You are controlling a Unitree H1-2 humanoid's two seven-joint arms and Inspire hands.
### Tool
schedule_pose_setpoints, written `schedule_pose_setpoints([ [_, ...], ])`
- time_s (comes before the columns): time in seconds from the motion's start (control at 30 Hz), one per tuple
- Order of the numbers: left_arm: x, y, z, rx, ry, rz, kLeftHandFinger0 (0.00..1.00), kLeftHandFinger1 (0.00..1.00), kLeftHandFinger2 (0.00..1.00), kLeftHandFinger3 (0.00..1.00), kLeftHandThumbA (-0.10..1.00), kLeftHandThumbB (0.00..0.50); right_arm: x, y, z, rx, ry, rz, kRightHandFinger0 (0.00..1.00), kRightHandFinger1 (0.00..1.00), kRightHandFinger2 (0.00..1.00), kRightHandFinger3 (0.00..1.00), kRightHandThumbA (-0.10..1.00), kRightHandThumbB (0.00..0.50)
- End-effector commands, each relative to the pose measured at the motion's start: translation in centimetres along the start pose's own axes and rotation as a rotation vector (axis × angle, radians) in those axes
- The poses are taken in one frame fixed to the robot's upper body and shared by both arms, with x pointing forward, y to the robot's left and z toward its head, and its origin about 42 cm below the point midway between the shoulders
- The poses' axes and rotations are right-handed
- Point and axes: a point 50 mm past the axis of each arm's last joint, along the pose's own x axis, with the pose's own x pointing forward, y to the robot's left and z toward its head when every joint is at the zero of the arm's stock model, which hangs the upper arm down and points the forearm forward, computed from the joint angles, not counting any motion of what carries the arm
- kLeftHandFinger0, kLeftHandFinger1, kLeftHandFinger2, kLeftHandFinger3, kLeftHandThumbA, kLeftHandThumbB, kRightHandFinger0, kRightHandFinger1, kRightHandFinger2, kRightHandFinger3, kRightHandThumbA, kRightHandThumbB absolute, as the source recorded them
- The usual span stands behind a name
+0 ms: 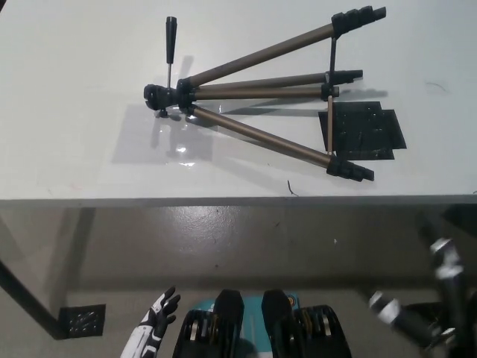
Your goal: A tripod lies near the right hand side of the table and the robot grab a leg of the tripod using its right hand and put it up right.
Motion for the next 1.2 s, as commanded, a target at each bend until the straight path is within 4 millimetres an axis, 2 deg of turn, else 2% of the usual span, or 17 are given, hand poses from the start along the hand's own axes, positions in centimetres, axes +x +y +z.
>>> schedule_pose_setpoints([
  [0.0,0.4,0.3,1.5,0.004,-0.125,-0.031,1.00,1.00,1.00,1.00,1.00,0.500,4.9,-3.0,4.9,-0.170,-0.250,-0.033,1.00,1.00,1.00,1.00,1.00,0.449],
  [0.03,0.4,0.3,1.5,0.002,-0.123,-0.034,1.00,1.00,1.00,1.00,1.00,0.500,6.4,-3.7,5.9,-0.216,-0.267,-0.008,1.00,1.00,1.00,1.00,1.00,0.425],
  [0.1,0.7,0.6,1.5,0.010,-0.133,-0.036,1.00,1.00,1.00,1.00,1.00,0.500,9.6,-4.6,7.7,-0.299,-0.282,0.009,1.00,1.00,1.00,1.00,1.00,0.432],
  [0.13,0.7,0.7,1.6,0.011,-0.134,-0.038,1.00,1.00,1.00,1.00,1.00,0.500,10.1,-4.8,8.1,-0.311,-0.286,0.011,1.00,1.00,1.00,1.00,1.00,0.432],
  [0.17,0.7,0.7,1.6,0.014,-0.128,-0.040,1.00,1.00,1.00,1.00,1.00,0.500,12.4,-5.2,9.2,-0.330,-0.295,0.011,1.00,1.00,1.00,1.00,1.00,0.452],
  [0.3,0.9,1.0,1.5,0.013,-0.127,-0.045,1.00,1.00,1.00,1.00,1.00,0.500,19.5,-6.0,12.5,-0.482,-0.325,0.082,1.00,1.00,1.00,1.00,1.00,0.440],
  [0.33,0.9,1.0,1.6,0.016,-0.128,-0.045,1.00,1.00,1.00,1.00,1.00,0.500,20.5,-5.9,13.0,-0.517,-0.324,0.094,1.00,1.00,1.00,1.00,1.00,0.450],
  [0.37,0.9,1.0,1.6,0.016,-0.128,-0.045,1.00,1.00,1.00,1.00,1.00,0.500,20.7,-5.9,13.1,-0.521,-0.323,0.096,1.00,1.00,1.00,1.00,1.00,0.417],
  [0.4,0.7,1.0,1.5,0.018,-0.119,-0.049,1.00,1.00,1.00,1.00,1.00,0.500,23.5,-5.5,14.4,-0.548,-0.330,0.134,1.00,1.00,1.00,1.00,1.00,0.483],
  [0.43,0.3,0.9,1.3,0.019,-0.111,-0.050,1.00,1.00,1.00,1.00,1.00,0.500,25.6,-4.8,15.6,-0.566,-0.325,0.167,1.00,1.00,1.00,1.00,1.00,0.495],
  [0.57,-0.3,0.8,1.0,0.018,-0.102,-0.050,1.00,1.00,1.00,1.00,1.00,0.500,30.0,-2.7,17.3,-0.691,-0.316,0.238,1.00,1.00,1.00,1.00,1.00,0.500],
  [0.63,-0.2,0.8,0.8,0.010,-0.107,-0.050,1.00,1.00,1.00,1.00,1.00,0.500,33.5,-0.7,18.4,-0.725,-0.269,0.293,1.00,1.00,1.00,1.00,1.00,0.500],
  [0.7,-0.2,0.8,0.8,0.010,-0.108,-0.050,1.00,1.00,1.00,1.00,1.00,0.500,34.4,-0.2,18.7,-0.742,-0.259,0.305,1.00,1.00,1.00,1.00,1.00,0.500],
  [0.77,-0.6,0.6,0.6,0.007,-0.099,-0.060,1.00,1.00,1.00,1.00,1.00,0.500,36.8,1.9,19.0,-0.770,-0.215,0.359,1.00,1.00,1.00,1.00,1.00,0.500],
  [0.97,-0.9,0.7,0.5,0.014,-0.101,-0.082,1.00,1.00,1.00,1.00,1.00,0.500,40.7,6.3,18.5,-0.875,-0.142,0.480,1.00,1.00,1.00,1.00,0.98,0.500],
  [1.07,-0.8,0.7,0.7,0.008,-0.092,-0.075,1.00,1.00,1.00,1.00,1.00,0.500,42.5,8.8,17.7,-0.977,-0.108,0.534,1.00,1.00,1.00,1.00,0.92,0.500],
  [1.17,-0.8,0.7,0.9,0.008,-0.086,-0.077,1.00,1.00,1.00,1.00,1.00,0.500,43.6,10.9,16.1,-1.097,-0.034,0.609,1.00,1.00,1.00,1.00,0.95,0.500],
])
